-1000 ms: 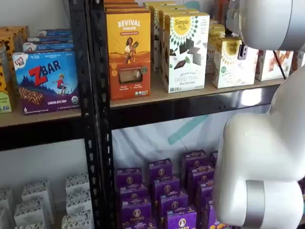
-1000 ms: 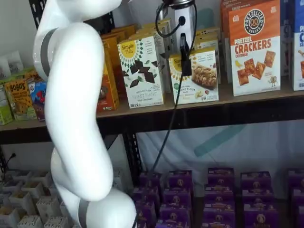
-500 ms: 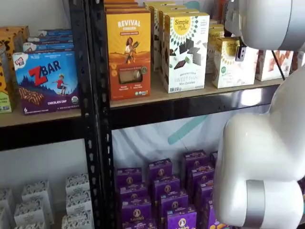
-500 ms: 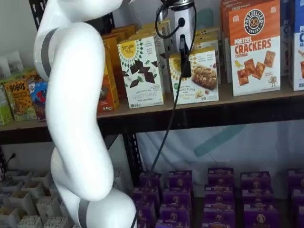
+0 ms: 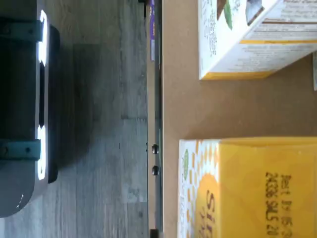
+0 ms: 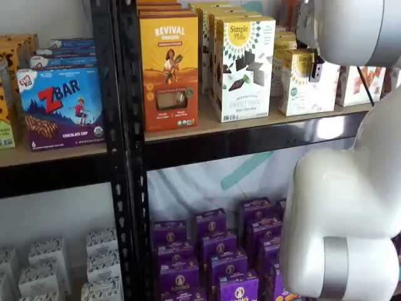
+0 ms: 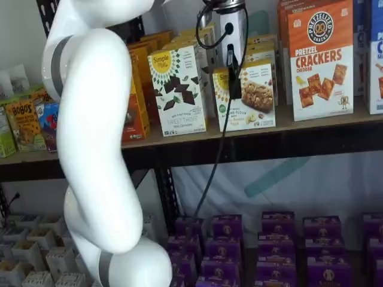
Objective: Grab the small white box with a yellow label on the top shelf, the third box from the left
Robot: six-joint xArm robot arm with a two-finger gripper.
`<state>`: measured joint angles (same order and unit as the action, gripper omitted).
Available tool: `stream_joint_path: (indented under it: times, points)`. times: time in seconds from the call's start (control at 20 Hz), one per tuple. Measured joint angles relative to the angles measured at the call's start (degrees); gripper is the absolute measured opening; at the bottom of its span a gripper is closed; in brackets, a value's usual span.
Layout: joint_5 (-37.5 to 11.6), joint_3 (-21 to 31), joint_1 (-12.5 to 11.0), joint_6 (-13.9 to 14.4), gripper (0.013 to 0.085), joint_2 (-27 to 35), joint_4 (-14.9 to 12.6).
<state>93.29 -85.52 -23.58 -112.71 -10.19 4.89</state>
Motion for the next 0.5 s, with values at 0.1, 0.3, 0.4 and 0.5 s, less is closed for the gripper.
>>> stream_joint_path:
  times: [0.1,0.3,0.4,0.5]
  points:
    - [0.0,0.0,-0.1,-0.1,0.057,0.0,0.3]
    - [0.1,-0.1,-0.3,-0.3,0.053,0.0,0.5]
    - [0.1,-0.1,-0.4,-0.4,0.053,0.0,0.6]
    - [0.1,-0.2,-0.6,-0.5,0.049,0.0,0.7]
